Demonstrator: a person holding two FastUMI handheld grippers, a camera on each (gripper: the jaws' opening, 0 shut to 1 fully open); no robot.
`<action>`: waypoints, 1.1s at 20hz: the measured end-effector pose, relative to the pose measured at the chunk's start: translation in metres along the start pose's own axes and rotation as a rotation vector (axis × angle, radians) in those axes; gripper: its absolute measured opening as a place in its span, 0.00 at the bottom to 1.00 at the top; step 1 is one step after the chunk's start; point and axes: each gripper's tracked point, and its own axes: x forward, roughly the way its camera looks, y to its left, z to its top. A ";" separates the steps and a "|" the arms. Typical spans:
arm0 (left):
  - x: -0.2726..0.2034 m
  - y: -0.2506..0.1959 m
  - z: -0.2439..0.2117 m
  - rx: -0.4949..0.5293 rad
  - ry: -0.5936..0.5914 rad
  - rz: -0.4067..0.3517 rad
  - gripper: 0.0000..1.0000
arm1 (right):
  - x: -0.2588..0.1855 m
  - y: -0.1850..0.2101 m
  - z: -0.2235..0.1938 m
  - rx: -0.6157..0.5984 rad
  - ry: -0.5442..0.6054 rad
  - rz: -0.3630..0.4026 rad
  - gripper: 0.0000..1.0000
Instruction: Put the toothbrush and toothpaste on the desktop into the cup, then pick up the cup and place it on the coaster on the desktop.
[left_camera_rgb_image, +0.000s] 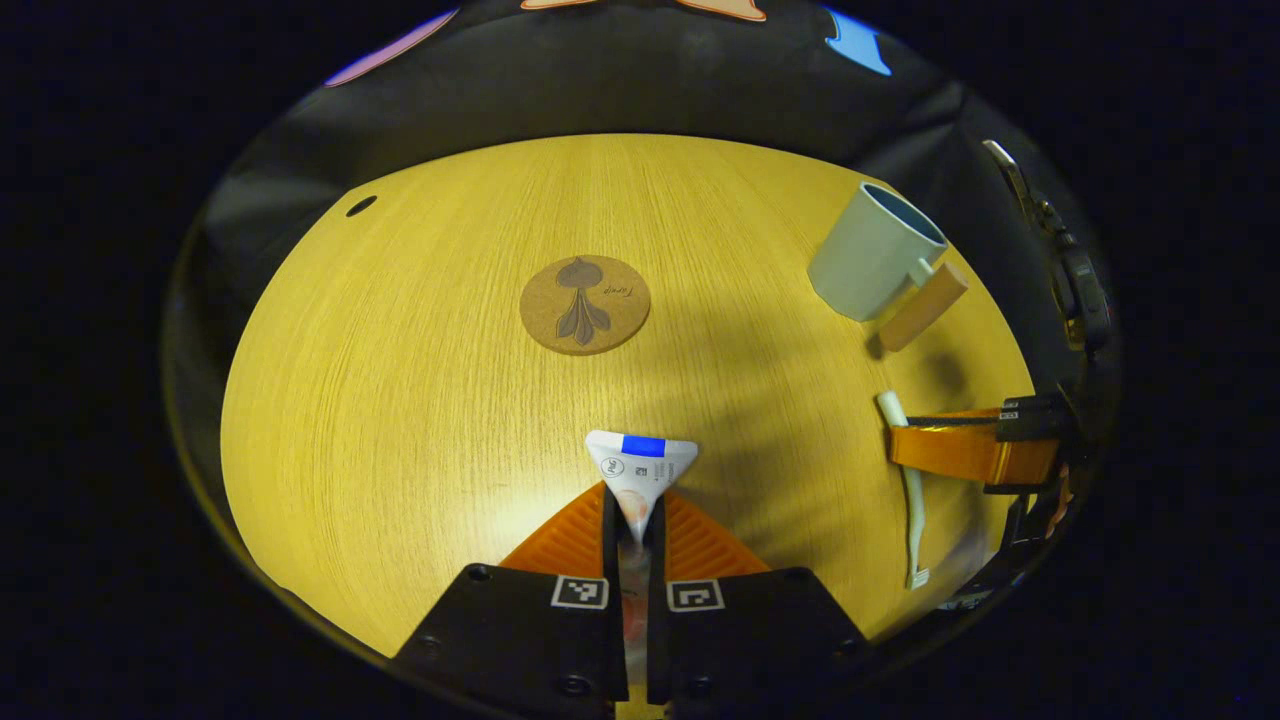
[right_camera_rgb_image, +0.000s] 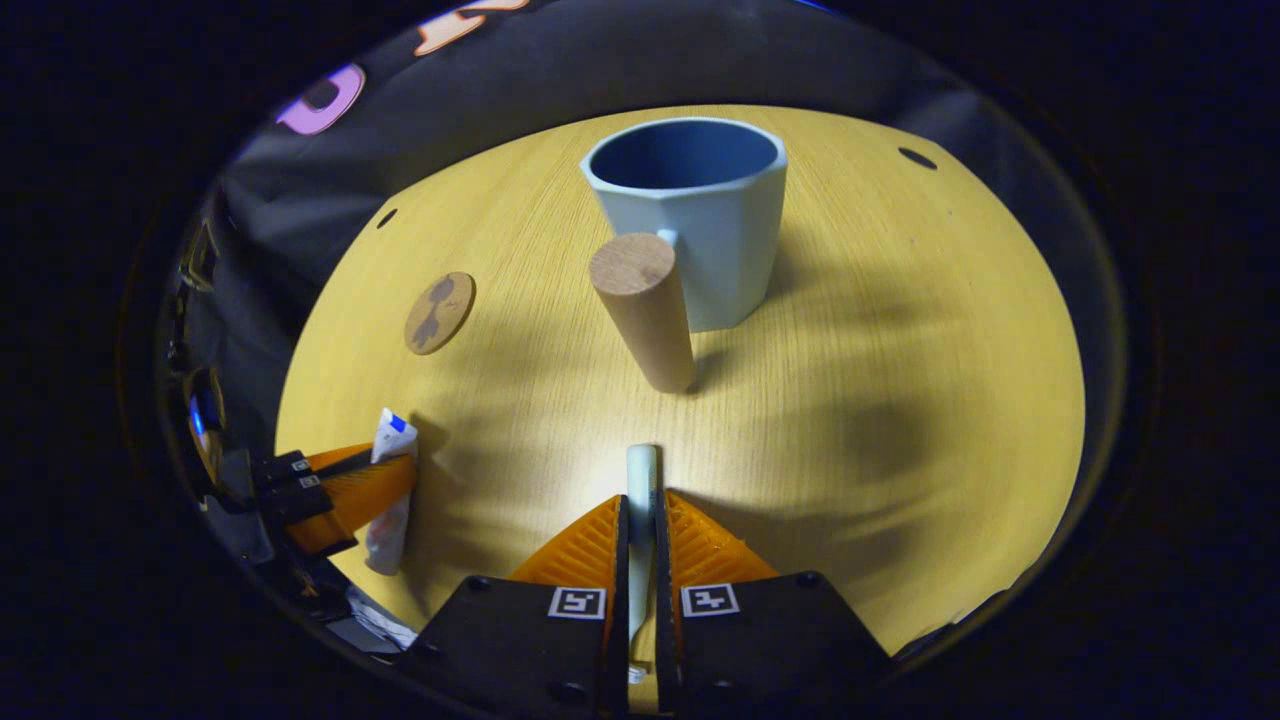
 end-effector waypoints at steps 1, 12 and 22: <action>0.000 0.000 0.000 -0.001 -0.005 -0.002 0.07 | 0.000 0.000 -0.001 0.009 0.001 0.013 0.13; -0.001 0.001 0.001 0.022 -0.015 -0.032 0.07 | -0.050 0.029 0.031 0.045 -0.149 0.148 0.13; -0.004 0.002 0.002 -0.018 -0.017 -0.054 0.07 | -0.115 0.041 0.127 0.010 -0.406 0.160 0.13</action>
